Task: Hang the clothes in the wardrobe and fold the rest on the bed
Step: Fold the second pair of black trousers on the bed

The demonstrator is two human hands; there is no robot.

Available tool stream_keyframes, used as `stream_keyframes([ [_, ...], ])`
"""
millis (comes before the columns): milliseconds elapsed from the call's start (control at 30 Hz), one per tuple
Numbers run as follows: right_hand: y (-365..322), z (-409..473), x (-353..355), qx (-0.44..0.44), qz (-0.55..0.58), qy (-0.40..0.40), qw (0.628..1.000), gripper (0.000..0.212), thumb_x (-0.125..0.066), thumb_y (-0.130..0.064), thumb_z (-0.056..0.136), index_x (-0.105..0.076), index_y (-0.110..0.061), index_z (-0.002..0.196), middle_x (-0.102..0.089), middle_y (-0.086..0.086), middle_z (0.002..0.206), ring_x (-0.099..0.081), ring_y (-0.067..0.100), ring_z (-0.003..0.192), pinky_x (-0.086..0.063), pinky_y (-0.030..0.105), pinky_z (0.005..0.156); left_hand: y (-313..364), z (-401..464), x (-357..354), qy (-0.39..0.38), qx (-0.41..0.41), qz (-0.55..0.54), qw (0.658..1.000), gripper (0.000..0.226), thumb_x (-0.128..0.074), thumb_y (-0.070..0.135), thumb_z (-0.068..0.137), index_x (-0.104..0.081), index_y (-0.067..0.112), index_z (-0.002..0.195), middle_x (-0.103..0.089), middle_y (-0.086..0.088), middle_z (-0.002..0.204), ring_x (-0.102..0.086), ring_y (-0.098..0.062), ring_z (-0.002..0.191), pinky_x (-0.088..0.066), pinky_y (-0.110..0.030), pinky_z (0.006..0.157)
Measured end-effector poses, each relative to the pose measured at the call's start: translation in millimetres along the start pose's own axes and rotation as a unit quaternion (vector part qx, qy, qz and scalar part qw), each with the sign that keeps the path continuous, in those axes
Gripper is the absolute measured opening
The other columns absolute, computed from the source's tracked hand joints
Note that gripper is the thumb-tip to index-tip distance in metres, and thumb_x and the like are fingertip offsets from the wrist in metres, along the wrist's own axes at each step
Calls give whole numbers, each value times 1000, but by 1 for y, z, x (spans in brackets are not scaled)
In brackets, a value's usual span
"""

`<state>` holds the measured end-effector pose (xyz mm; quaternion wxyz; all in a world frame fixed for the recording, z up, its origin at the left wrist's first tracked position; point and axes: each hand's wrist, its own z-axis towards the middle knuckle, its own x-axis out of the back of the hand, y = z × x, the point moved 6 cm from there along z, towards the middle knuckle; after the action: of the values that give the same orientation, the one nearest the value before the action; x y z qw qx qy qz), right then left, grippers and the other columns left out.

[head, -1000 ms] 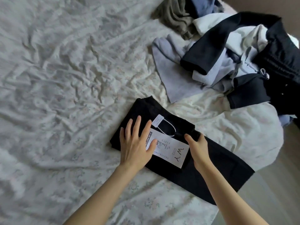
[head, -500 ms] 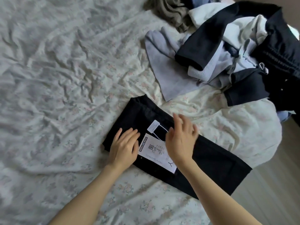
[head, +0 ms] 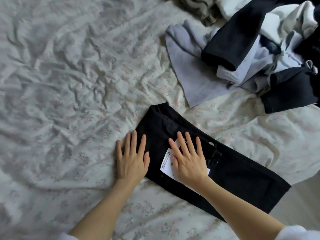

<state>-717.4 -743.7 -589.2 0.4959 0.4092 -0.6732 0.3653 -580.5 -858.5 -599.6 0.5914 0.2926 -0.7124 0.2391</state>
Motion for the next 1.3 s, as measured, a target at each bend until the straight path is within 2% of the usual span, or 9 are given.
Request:
stream_keyframes([
  [167, -8, -31, -3, -24, 11, -31, 999, 52, -26, -38, 95, -45, -22, 140, -40, 12, 147, -35, 38, 135, -27, 59, 106, -4, -1, 14, 5, 102, -68, 992, 57, -57, 35, 89, -48, 4, 136, -55, -21, 129, -57, -37, 105, -45, -46, 84],
  [300, -16, -37, -1, -58, 53, -54, 995, 45, -42, -29, 92, -51, -18, 135, -40, 12, 147, -36, 36, 135, -29, 61, 105, -19, 29, 13, -75, 211, -211, 951, 66, -58, 47, 86, -42, 8, 136, -56, -16, 124, -52, -34, 113, -44, -44, 93],
  [433, -16, -38, 2, -97, 194, -82, 973, 45, -40, -17, 93, -41, -22, 138, -15, 5, 158, -7, 26, 146, 1, 51, 115, -18, 29, 36, -48, 191, -287, 938, 43, -62, 42, 85, -50, 15, 116, -65, -9, 101, -60, -33, 94, -47, -35, 69],
  [600, -3, -32, 56, -280, 562, -45, 777, 38, -45, -30, 97, -57, -8, 126, -49, 7, 139, -41, 21, 132, -32, 36, 107, 25, -11, 95, 74, 31, -199, 977, 39, -76, 23, 74, -59, 14, 107, -68, -8, 73, -64, -31, 62, -39, -27, 48],
  [700, 3, -32, 97, -303, 689, -62, 656, 38, -52, -59, 86, -60, -29, 108, -61, -4, 115, -58, 16, 105, -49, 36, 86, 59, -41, 130, 145, -79, -199, 966, 46, -89, 13, 53, -68, 10, 94, -66, -2, 64, -62, -23, 52, -41, -21, 39],
  [833, 14, -24, 126, -321, 651, -69, 684, 50, -67, -50, 77, -55, -12, 108, -64, 10, 96, -63, 25, 82, -52, 34, 69, 93, -69, 151, 161, -160, -205, 952, 43, -91, 8, 49, -73, 11, 88, -60, 1, 56, -57, -21, 49, -38, -19, 36],
  [900, 17, -23, 134, -358, 612, -58, 703, 18, -62, -20, 83, -51, -7, 90, -59, 11, 86, -61, 23, 73, -56, 40, 68, 97, -71, 158, 150, -159, -217, 951, 42, -91, 5, 49, -73, 9, 87, -60, -1, 54, -57, -22, 48, -38, -20, 36],
  [1067, 13, -1, 164, -352, 652, -47, 670, 18, -37, 3, 88, -47, 0, 102, -53, 16, 94, -62, 25, 62, -59, 34, 55, 50, -44, 186, 133, 20, -312, 941, 25, -66, 15, 84, -66, 16, 109, -68, -14, 85, -62, -36, 80, -50, -40, 66],
  [1300, -23, 53, 271, -276, 677, -41, 681, 12, -38, 1, 94, -39, -6, 85, -38, 13, 108, -51, 36, 111, -54, 37, 63, 2, -15, 277, 230, 93, -342, 906, 22, -66, 15, 85, -66, 18, 106, -71, -9, 92, -63, -33, 87, -48, -38, 73],
])
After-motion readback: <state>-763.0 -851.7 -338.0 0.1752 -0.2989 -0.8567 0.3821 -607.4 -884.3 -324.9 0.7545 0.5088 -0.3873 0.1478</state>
